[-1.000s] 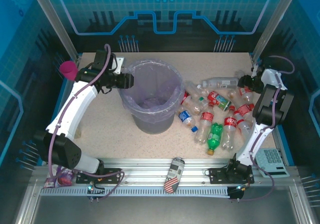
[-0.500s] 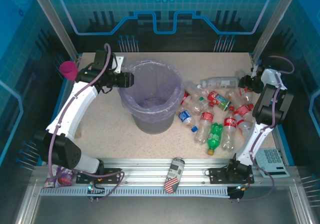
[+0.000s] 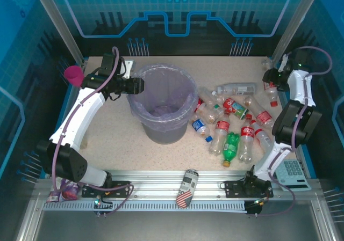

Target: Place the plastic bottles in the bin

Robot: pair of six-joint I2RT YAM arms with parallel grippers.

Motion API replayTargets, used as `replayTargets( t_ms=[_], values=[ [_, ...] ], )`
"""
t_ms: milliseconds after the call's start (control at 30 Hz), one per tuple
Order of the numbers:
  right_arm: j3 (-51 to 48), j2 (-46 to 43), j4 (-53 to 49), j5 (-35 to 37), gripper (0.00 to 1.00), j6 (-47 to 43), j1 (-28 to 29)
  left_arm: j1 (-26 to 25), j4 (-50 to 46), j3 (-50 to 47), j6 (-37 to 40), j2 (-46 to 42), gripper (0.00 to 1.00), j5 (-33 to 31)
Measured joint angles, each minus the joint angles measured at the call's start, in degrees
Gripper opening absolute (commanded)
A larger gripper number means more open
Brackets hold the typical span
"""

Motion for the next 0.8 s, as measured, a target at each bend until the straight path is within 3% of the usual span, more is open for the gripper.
replayTargets(
  t_ms=[233, 500, 667, 800],
  values=[
    [-0.98, -13.38, 1.95, -4.46, 0.61, 3.52, 4.98, -0.02, 0.00, 0.00, -0.17, 0.00, 0.58, 0.02],
    [-3.82, -26.58, 6.73, -11.15, 0.61, 6.88, 29.42, -0.02, 0.04, 0.52, -0.26, 0.61, 0.56, 0.63],
    [-4.42, -27.82, 12.74, -14.10, 0.61, 9.73, 43.15, -0.02, 0.44, 1.42, -1.20, 1.57, 0.54, 0.72],
    [-4.85, -26.38, 17.59, -14.93, 0.60, 11.61, 50.21, 0.00, 0.68, 1.64, -1.66, 1.86, 0.53, 0.68]
  ],
)
